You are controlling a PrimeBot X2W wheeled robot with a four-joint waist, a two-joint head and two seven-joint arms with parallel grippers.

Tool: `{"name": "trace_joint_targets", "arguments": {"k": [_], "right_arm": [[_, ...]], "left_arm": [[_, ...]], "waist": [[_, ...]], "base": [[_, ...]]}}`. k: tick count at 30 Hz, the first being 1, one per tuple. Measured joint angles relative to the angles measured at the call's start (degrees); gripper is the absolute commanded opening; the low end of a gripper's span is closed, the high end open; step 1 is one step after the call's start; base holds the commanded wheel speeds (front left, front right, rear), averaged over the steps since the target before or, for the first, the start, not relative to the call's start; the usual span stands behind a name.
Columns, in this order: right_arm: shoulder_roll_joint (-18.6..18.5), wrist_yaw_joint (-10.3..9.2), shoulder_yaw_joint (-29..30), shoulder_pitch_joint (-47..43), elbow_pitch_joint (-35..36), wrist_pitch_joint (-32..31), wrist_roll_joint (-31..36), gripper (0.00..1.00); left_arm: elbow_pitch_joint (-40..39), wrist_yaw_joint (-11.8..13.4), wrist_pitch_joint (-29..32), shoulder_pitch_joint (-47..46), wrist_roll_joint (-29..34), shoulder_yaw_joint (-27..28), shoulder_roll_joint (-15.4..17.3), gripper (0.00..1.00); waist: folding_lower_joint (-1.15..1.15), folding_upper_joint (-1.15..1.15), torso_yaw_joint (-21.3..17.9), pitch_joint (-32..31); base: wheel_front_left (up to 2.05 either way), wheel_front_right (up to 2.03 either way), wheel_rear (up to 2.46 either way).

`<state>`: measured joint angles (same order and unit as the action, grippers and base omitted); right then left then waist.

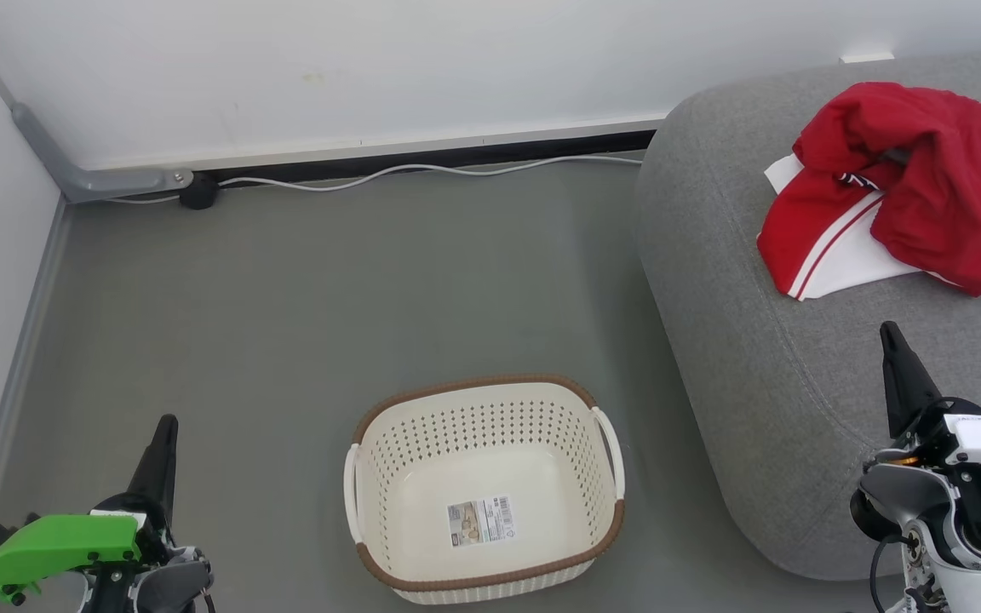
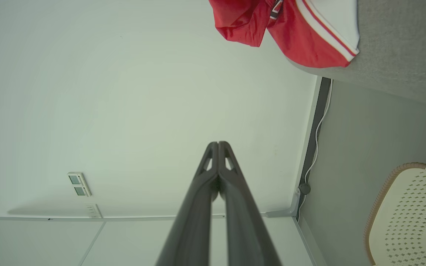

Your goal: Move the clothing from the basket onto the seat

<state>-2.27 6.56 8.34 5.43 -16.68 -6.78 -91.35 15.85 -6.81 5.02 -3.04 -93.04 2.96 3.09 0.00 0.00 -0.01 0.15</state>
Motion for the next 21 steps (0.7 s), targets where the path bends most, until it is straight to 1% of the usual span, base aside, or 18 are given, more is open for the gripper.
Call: {"name": "trace_joint_targets", "arguments": {"k": [21], "right_arm": [[0.0,0.0,0.0,-0.1,0.2,0.0,0.0,0.0]], "left_arm": [[0.1,0.0,0.0,-0.1,0.0,0.1,0.0,0.0]], "waist": [[0.0,0.0,0.0,0.0]], "base": [[0.0,0.0,0.0]]}}
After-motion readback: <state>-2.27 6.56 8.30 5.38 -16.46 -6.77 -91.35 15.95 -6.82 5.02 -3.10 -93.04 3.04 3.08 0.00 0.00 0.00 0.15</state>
